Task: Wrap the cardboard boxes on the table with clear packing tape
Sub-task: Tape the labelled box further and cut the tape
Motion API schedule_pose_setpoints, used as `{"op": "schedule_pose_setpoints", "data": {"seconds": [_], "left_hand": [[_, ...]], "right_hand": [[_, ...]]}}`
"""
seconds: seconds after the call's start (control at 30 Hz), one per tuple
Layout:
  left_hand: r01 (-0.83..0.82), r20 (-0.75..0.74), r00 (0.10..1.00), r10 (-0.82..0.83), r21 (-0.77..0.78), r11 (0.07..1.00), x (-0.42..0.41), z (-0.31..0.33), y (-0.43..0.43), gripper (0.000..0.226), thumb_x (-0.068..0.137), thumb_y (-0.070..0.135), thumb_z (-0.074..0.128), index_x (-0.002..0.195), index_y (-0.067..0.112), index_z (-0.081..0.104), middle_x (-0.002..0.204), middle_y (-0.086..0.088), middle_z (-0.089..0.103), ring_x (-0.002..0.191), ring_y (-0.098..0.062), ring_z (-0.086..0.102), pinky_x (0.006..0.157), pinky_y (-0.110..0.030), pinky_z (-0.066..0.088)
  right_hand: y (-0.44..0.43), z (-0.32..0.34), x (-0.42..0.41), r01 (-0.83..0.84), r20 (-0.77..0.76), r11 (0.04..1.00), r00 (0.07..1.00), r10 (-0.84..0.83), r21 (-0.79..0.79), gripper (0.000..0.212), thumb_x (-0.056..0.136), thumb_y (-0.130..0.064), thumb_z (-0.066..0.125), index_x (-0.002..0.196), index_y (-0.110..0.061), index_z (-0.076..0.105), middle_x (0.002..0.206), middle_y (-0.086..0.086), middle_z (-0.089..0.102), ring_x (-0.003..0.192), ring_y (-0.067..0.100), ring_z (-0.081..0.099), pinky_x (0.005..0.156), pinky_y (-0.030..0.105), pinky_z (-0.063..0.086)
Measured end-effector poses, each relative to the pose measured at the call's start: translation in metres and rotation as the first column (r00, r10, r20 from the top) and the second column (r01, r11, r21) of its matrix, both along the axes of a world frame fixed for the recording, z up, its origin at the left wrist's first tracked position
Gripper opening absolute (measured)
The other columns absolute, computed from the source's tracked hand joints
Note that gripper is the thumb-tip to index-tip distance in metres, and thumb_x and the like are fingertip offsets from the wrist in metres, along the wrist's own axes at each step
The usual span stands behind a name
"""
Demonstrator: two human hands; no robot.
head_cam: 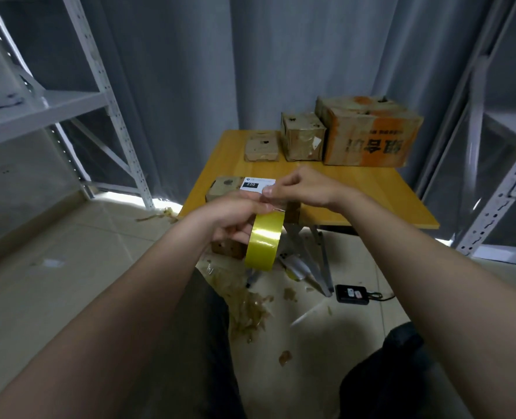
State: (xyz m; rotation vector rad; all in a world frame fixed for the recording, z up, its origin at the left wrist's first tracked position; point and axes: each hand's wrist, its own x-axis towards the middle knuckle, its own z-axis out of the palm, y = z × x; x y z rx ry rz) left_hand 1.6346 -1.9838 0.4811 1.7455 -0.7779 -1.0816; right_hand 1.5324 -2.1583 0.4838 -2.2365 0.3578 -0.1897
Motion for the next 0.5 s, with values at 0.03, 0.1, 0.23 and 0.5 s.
{"op": "schedule_pose_setpoints", "data": {"seconds": [0.03,0.1,0.23,0.5], "left_hand": [[-0.005,0.003,1.0,0.005,0.003,1.0,0.0,0.001,0.0,0.025,0.107,0.02,0.055,0.13,0.017,0.065,0.081,-0.004,0.076,0.061,-0.014,0.073,0.051,-0.027,0.059],[-0.023,0.011,1.0,0.022,0.012,1.0,0.001,0.002,0.0,0.024,0.106,0.019,0.056,0.129,0.016,0.065,0.091,-0.009,0.076,0.069,-0.018,0.074,0.06,-0.034,0.064],[-0.053,-0.007,0.999,0.053,0.009,0.999,0.0,0.002,0.001,0.023,0.106,0.02,0.057,0.127,0.016,0.066,0.095,-0.011,0.077,0.076,-0.021,0.076,0.072,-0.04,0.063],[-0.023,-0.018,1.0,0.023,0.017,1.0,-0.006,0.01,0.004,0.023,0.105,0.025,0.059,0.124,0.014,0.066,0.078,-0.004,0.078,0.064,-0.016,0.076,0.054,-0.028,0.061]], "right_hand": [[0.0,0.001,0.0,-0.012,-0.011,1.0,1.0,0.012,-0.009,0.028,0.086,-0.053,0.078,0.097,-0.028,0.084,0.1,-0.011,0.078,0.109,0.01,0.067,0.096,0.033,0.052],[0.0,0.004,-0.001,-0.014,0.014,1.0,1.0,0.014,-0.002,0.014,0.088,-0.041,0.08,0.092,-0.028,0.084,0.094,-0.014,0.078,0.104,0.006,0.067,0.089,0.03,0.052],[0.005,0.013,-0.006,-0.02,0.092,1.0,0.996,0.021,-0.014,0.004,0.086,-0.026,0.084,0.089,-0.024,0.082,0.095,-0.006,0.078,0.099,0.009,0.07,0.087,0.031,0.058],[0.013,0.019,-0.007,0.033,0.033,0.999,0.999,-0.033,0.015,0.036,0.097,-0.039,0.07,0.124,-0.016,0.071,0.096,-0.003,0.077,0.082,0.015,0.071,0.077,0.037,0.059]]}}
